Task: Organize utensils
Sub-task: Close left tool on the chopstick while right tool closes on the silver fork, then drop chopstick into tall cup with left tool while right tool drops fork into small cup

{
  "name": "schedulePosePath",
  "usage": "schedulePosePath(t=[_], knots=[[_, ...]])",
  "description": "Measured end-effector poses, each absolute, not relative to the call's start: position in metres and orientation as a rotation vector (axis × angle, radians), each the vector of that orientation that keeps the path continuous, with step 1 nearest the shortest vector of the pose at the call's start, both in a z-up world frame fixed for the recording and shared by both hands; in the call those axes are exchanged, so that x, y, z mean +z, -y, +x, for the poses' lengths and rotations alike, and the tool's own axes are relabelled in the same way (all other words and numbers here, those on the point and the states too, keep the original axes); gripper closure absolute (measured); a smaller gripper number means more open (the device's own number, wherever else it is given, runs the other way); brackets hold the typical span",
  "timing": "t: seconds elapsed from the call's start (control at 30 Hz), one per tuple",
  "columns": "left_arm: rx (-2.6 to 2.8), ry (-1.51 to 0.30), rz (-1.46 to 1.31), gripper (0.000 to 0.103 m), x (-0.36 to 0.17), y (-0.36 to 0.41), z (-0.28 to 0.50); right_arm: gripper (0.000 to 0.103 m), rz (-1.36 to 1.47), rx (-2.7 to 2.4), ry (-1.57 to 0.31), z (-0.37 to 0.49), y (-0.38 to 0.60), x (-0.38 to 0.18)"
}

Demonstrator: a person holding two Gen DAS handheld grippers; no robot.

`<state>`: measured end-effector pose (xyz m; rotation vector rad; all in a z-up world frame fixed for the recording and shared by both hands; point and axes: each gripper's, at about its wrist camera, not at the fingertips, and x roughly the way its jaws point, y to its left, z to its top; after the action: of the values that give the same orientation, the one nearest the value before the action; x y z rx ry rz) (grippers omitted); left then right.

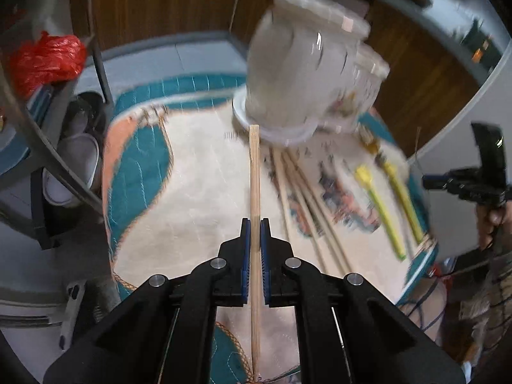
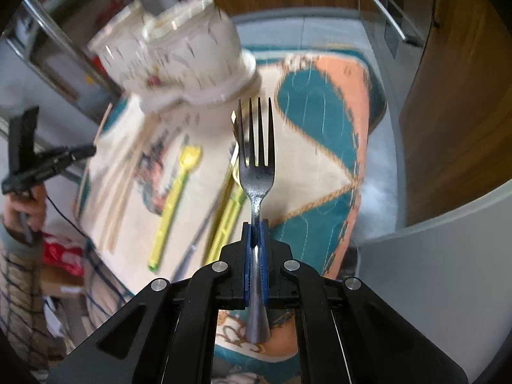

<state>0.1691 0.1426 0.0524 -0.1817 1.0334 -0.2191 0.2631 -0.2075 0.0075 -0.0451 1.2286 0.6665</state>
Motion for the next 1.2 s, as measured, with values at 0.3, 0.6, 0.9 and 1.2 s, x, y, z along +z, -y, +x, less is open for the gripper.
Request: schedulePosePath(t=[0.3, 0.6, 0.9, 1.2], knots=[[-0.286, -0.727, -0.298, 0.097, 0.115, -0.144, 0.163, 0.097, 0.074, 0.708, -0.994, 0.262, 0.204, 0.059], [-0.312, -0.526, -0.336, 0.097, 0.156, -0.134, 0.181, 0.097, 0.132, 0.736, -0.808, 0.284, 0.183, 0.103], [-0.218, -0.246, -0.326, 0.097, 0.206, -0.121, 0.218, 0.097, 0.049, 0.696, -0.643, 0.299, 0.142, 0.148], [-0.080, -0.125, -0.325, 0.097, 0.194, -0.112, 0.260, 0.097, -0.036, 0.655, -0.590, 0.321, 0.101, 0.145]])
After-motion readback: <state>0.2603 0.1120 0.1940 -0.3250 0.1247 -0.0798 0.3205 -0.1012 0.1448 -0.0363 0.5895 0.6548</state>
